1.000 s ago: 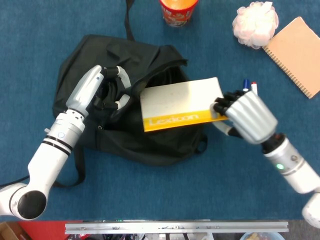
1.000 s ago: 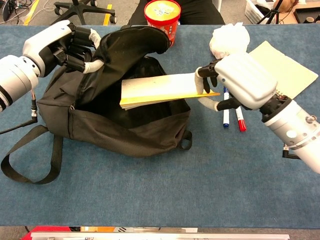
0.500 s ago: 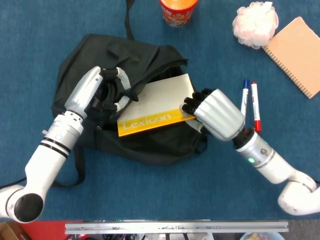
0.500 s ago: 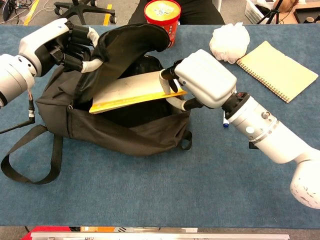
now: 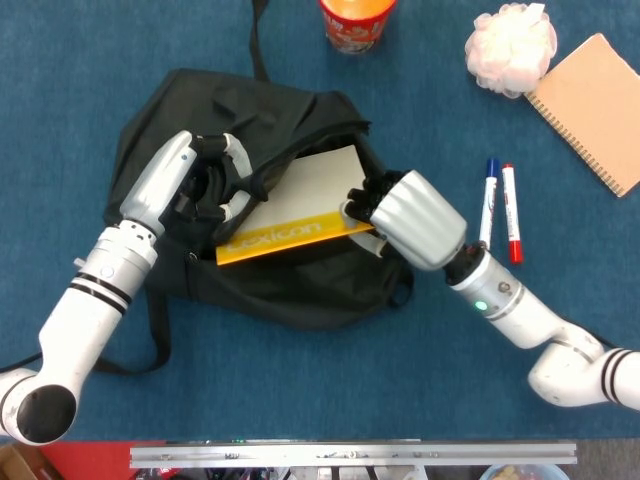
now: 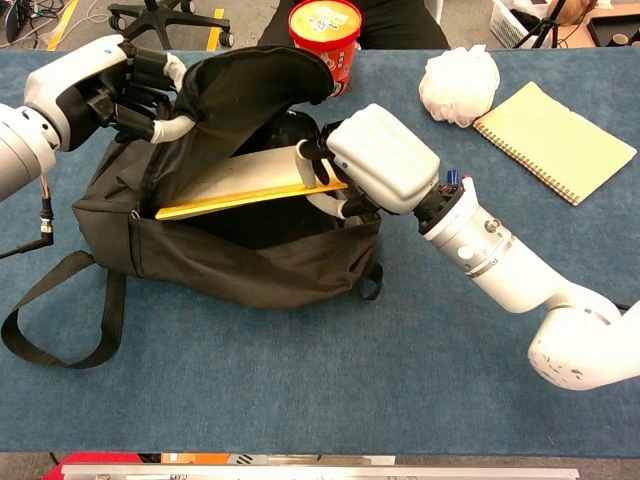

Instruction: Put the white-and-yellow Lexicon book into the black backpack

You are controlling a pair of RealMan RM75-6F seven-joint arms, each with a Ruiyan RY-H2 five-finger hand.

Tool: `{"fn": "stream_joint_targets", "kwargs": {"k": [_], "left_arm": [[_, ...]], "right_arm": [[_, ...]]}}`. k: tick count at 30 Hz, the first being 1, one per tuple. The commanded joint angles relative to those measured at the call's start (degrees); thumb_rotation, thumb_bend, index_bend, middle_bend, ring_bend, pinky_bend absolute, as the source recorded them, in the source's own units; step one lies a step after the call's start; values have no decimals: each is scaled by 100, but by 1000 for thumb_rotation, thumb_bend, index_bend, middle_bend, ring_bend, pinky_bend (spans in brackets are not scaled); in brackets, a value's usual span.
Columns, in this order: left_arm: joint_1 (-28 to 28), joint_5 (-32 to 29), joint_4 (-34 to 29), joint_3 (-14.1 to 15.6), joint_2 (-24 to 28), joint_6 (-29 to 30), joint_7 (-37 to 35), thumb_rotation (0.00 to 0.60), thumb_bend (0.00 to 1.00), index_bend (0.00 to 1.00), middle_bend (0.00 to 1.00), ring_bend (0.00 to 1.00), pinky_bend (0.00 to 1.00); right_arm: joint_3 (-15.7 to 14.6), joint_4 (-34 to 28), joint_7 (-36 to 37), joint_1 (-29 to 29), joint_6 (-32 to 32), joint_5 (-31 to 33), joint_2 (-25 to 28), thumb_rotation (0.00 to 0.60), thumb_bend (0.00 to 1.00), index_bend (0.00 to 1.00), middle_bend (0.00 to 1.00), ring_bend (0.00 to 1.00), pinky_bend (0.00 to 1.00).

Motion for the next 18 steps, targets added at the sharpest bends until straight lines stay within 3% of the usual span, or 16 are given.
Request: {"fn": "stream_joint_targets", "kwargs": {"k": [1,14,18], "left_arm": [[3,-20,-9,-3,20,-13,-20,600,382,639,668,706,912],[58,-16,-140,9,223,-29,-115,600,381,633,667,706,912],[78,-51,-134,8,284,-44,-168,600,381,629,667,705,912]], "right_arm": [[6,93,82,85,75,-8,-86,600,655,826,703,617,751],[1,808,452,405,-72,213,-487,600,654,827,699,615,752],[-109,910,538,360,-157,302,-462,600,608,808,650,555,694]]}}
